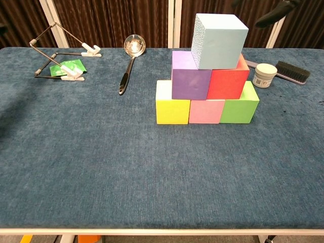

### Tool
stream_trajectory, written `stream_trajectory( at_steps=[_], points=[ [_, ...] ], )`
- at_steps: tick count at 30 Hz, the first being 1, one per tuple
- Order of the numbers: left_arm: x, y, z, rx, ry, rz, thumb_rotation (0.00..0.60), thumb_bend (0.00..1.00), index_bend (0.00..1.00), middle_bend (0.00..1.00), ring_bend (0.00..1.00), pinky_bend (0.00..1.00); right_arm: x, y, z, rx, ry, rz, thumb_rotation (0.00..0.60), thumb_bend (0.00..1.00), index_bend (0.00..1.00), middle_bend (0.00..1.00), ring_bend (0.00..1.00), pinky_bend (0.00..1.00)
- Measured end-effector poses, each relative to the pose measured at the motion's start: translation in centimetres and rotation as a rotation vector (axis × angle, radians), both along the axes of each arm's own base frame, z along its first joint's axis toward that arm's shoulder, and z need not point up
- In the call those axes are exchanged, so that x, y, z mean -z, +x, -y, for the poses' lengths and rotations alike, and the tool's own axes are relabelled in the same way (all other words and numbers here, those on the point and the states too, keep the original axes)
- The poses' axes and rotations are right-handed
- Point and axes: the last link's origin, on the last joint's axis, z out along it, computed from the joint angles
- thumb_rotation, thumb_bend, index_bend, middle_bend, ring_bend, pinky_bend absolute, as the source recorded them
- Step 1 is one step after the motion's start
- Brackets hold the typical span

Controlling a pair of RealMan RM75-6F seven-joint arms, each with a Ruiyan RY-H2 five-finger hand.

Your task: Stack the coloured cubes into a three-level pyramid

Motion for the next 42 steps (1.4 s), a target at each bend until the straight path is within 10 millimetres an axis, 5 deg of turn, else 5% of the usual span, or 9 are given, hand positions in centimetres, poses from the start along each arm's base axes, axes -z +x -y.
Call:
stream_trajectory(
  at_steps=[6,14,24,42],
  points=[
    [-0.9,-3.5,1.4,-0.081,0.006,-0.018,0.600,0.03,0.06,0.09,0.01,0.11,1.3,1.5,0.2,-0.015,0.012,-0.031,0.600,0.05,0.00,0.24,0.00,0.00],
    [1.1,-5.4,2.1,-0.121,-0.016,-0.008,0.600,0.03,0.06,0.09,0.01,0.11,2.3,2.8,-0.1,-0.034,-0.015,-0.028,0.600,0.08,0.00,0.30,0.00,0.00],
    [2.0,-6.3,2.4,-0.133,-0.029,0.001,0.600,0.03,0.06,0.09,0.01,0.11,3.1,3.1,-0.1,-0.028,-0.033,-0.030,0.600,0.10,0.00,0.39,0.00,0.00],
    [2.1,-6.5,2.5,-0.137,-0.026,0.006,0.600,0.02,0.06,0.09,0.01,0.11,2.8,3.2,-0.4,-0.030,-0.068,0.007,0.600,0.10,0.00,0.41,0.00,0.00]
  ],
)
